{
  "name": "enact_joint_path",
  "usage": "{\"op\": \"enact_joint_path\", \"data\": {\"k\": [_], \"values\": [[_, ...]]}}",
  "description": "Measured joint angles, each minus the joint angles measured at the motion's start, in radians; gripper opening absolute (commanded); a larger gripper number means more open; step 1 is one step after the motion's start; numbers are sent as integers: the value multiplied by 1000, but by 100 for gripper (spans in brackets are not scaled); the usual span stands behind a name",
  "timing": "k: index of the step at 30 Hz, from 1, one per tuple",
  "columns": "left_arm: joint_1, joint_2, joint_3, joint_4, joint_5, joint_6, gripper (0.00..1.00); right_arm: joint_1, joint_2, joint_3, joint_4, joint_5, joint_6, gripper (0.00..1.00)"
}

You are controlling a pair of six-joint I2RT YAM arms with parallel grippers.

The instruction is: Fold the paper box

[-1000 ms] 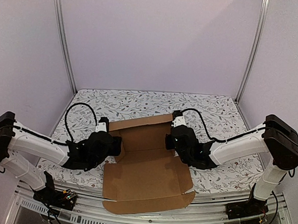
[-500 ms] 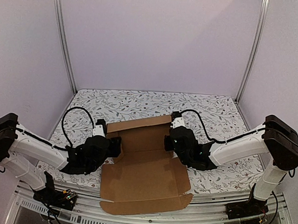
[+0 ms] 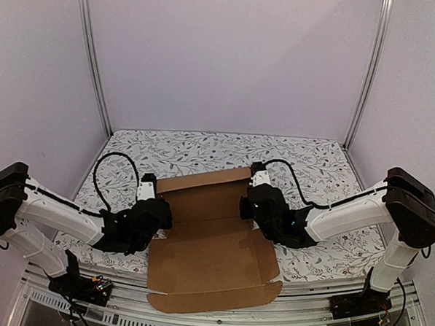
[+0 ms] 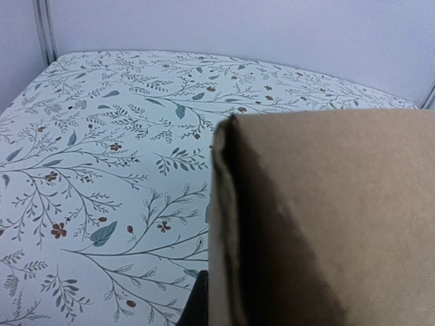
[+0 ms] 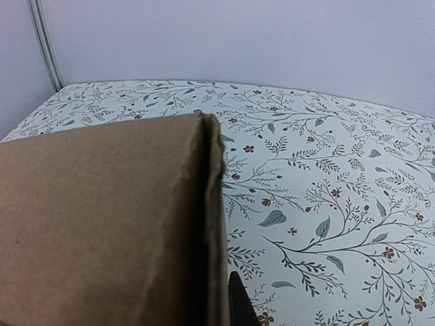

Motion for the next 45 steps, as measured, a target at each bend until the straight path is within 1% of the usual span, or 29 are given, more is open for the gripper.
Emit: {"op": "enact_joint_path", "data": {"k": [3, 6, 13, 19, 20, 21, 27, 30, 35, 40, 42, 45], "values": [[0, 1, 11, -21, -3, 15, 0, -1, 0, 0, -8, -11, 18, 22], [0, 1, 18, -27, -2, 30, 0, -4, 0, 0, -5, -40, 61, 40], [3, 7, 69, -46, 18, 122, 0, -5, -67, -60, -1, -152, 68, 67], [47, 16, 91, -15, 97, 200, 0, -10, -206, -142, -45, -298, 9, 91], [61, 23, 96, -7, 117, 207, 0, -11, -228, -148, -62, -322, -3, 97], [76, 32, 102, 1, 137, 216, 0, -12, -252, -153, -82, -346, -18, 99], [141, 91, 152, 17, 211, 272, 0, -11, -399, -192, -198, -462, -84, 99], [158, 112, 173, 27, 245, 297, 0, -11, -482, -194, -306, -505, -129, 99], [179, 133, 186, 66, 307, 357, 0, -10, -624, -178, -515, -517, -217, 99], [193, 162, 190, 147, 405, 450, 0, -29, -729, -91, -689, -523, -317, 99], [196, 185, 214, 156, 456, 481, 0, -46, -742, -31, -730, -534, -349, 98], [198, 219, 268, 156, 536, 529, 0, -72, -731, 65, -754, -573, -380, 95]]}}
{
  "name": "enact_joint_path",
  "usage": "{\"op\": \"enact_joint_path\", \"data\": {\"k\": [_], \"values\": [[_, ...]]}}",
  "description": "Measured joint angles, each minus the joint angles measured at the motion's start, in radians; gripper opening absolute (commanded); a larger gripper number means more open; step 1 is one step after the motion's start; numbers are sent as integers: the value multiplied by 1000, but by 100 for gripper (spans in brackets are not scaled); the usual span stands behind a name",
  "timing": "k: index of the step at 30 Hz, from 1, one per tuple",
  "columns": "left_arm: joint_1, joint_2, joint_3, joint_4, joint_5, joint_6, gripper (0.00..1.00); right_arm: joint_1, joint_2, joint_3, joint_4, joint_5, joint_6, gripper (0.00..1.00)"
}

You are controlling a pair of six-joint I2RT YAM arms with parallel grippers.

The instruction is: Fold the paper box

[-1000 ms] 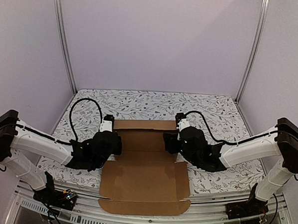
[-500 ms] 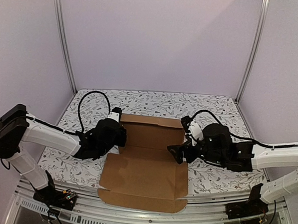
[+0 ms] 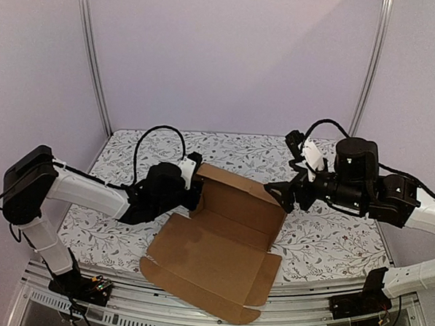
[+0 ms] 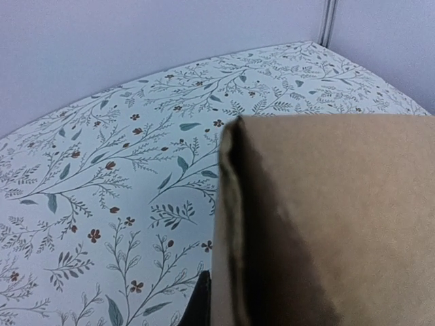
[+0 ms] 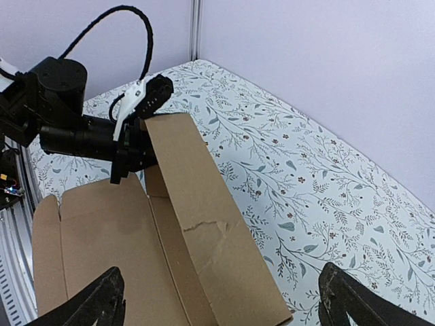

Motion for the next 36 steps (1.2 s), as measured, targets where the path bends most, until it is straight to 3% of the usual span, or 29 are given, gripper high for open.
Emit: {"op": "enact_joint_path", "data": {"k": [6, 13, 22, 27, 36], "values": [[0, 49, 46, 24, 124, 60, 4, -43, 127, 150, -6, -89, -11, 85], [1, 100, 60, 93, 201, 77, 12, -103, 285, 203, 25, -180, 40, 67], [2, 156, 31, 262, 251, 105, 17, -121, 433, 264, 103, -256, 118, 18], [2, 169, 32, 281, 260, 105, 19, -123, 510, 320, 134, -293, 145, 2], [2, 169, 19, 338, 262, 95, 30, -123, 618, 349, 179, -348, 185, 0]]}}
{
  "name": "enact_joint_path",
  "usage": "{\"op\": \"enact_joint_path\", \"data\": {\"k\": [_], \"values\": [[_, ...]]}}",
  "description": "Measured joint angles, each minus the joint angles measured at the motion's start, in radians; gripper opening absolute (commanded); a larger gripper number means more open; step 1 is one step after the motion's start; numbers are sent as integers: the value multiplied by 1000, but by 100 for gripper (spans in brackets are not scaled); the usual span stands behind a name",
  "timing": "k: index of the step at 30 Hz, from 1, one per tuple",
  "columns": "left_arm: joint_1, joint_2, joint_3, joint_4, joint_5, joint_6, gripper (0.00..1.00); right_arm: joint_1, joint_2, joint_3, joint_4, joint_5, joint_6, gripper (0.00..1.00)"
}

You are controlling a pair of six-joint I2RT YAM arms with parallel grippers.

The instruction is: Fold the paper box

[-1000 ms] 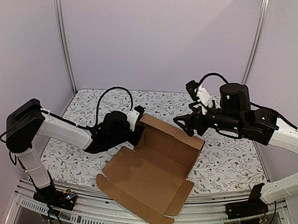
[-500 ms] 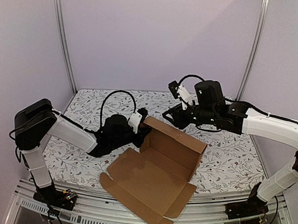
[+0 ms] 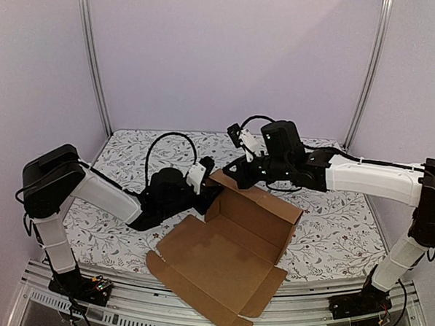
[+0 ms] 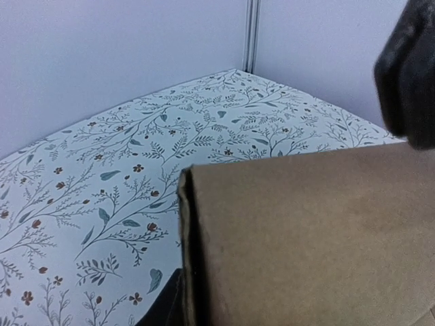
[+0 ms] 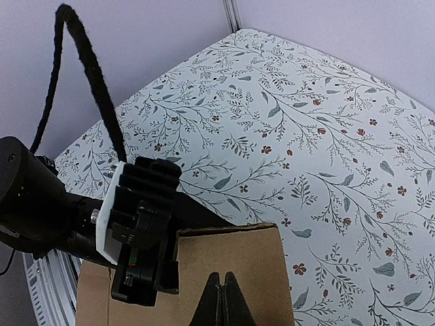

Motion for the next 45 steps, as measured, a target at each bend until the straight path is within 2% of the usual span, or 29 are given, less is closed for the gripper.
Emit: {"op": "enact_joint_path", "data": {"k": [9, 15, 22, 38, 45], "values": [[0, 0, -75, 56, 6, -23, 28, 0, 84, 39, 26, -13, 34, 0], [0, 1, -101, 89, 7, -44, 13, 0, 113, 76, 45, -12, 47, 0], [1, 32, -100, 150, 13, -55, 6, 0, 149, 84, 58, -12, 60, 0], [9, 64, -80, 173, 13, -55, 4, 6, 204, 101, 140, -2, 98, 0], [9, 69, -78, 176, 13, -53, 9, 17, 204, 92, 151, 21, 101, 0]]}}
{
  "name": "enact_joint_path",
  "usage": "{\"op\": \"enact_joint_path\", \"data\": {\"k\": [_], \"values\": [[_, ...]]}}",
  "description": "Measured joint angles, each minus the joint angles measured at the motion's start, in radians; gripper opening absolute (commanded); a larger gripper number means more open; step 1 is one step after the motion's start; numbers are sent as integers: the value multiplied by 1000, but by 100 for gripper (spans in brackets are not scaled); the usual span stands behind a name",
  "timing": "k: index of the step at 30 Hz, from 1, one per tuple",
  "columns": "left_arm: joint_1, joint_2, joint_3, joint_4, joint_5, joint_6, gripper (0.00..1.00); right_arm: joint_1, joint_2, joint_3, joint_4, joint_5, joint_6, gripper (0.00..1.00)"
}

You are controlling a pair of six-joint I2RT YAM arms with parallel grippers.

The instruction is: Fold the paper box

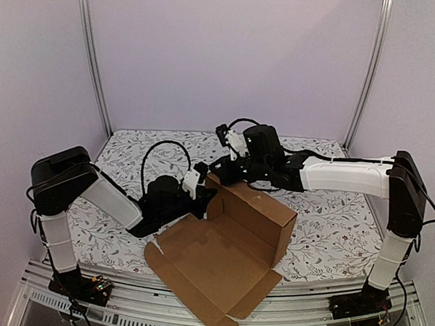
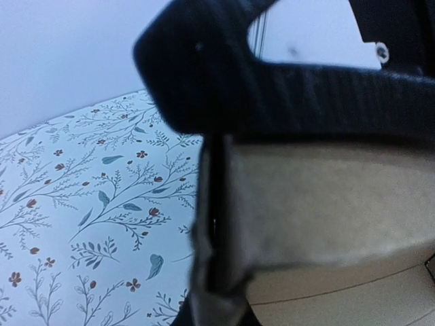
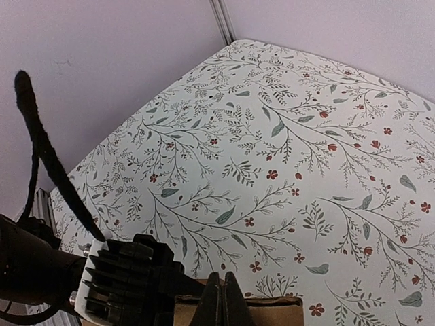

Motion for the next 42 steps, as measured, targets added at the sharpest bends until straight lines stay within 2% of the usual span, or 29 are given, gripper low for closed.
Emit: {"op": "enact_joint_path", "data": {"k": [4, 19, 30, 42], "values": [[0, 14, 8, -2, 6, 2, 12, 11, 0, -14, 18, 8, 0, 0], [0, 31, 10, -10, 8, 11, 15, 27, -4, -34, 42, 47, -8, 0], [0, 36, 9, -3, 12, 11, 21, 38, -2, -33, 27, 89, -8, 0], [3, 20, -61, 104, 16, 13, 33, 45, -1, -29, 11, 105, -11, 0]]}}
